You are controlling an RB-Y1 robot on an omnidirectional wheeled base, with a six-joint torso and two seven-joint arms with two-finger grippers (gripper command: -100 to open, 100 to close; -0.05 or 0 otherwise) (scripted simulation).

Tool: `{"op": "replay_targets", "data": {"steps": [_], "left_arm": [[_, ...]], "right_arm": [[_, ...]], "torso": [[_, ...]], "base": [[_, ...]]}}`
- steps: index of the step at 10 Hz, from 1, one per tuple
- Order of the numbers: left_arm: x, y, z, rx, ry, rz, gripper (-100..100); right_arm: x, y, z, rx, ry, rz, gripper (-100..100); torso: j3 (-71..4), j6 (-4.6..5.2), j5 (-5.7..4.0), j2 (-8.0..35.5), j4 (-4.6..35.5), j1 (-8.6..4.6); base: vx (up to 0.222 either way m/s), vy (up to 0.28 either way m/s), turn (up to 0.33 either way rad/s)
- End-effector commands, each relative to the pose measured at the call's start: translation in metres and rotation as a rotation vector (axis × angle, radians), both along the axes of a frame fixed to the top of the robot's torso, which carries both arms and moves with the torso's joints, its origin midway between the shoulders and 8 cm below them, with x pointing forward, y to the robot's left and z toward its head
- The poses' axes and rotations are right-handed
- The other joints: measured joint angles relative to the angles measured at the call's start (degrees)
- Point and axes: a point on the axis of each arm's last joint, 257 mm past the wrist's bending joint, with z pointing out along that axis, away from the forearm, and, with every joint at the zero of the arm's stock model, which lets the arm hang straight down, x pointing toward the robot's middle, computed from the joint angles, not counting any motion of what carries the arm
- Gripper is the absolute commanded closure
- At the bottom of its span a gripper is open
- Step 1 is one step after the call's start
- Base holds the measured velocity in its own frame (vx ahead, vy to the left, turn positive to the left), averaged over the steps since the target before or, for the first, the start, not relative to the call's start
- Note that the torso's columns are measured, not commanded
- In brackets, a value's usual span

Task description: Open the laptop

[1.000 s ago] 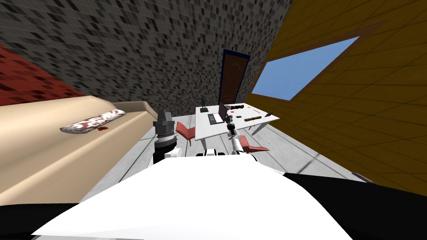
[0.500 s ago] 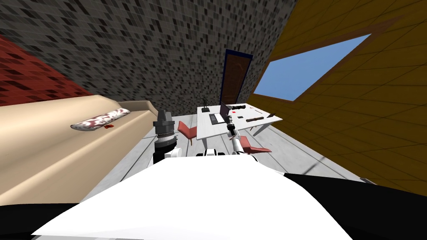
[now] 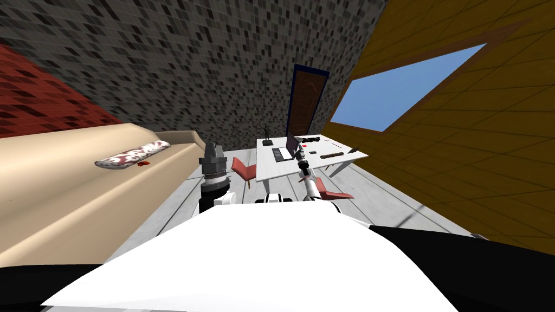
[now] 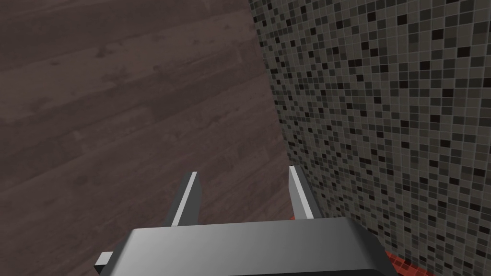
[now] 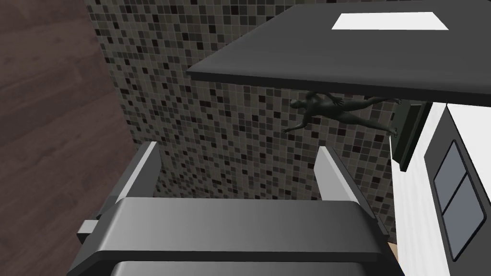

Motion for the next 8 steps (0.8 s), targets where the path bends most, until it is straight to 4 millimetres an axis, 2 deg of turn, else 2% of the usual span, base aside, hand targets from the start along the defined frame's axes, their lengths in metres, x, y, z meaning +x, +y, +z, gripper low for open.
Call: {"op": "replay_targets", "data": {"steps": [1, 4, 8], "left_arm": [[0.000, 0.000, 0.000, 0.000, 0.000, 0.000, 0], [0.000, 0.000, 0.000, 0.000, 0.000, 0.000, 0], [0.000, 0.000, 0.000, 0.000, 0.000, 0.000, 0]], "right_arm": [[0.005, -0.021, 0.004, -0.004, 0.004, -0.012, -100], [0.010, -0.037, 0.009, 0.044, 0.016, -0.013, -100], [0.016, -0.041, 0.010, 0.151, 0.035, 0.002, -100]], "torso": [[0.00, -0.02, 0.00, 0.00, 0.00, 0.02], [0.00, -0.01, 0.01, -0.01, 0.00, 0.05], [-0.01, -0.01, 0.01, -0.02, 0.00, 0.04]], "base": [[0.001, -0.021, 0.010], [0.008, -0.025, 0.015], [0.006, -0.031, 0.015]]}}
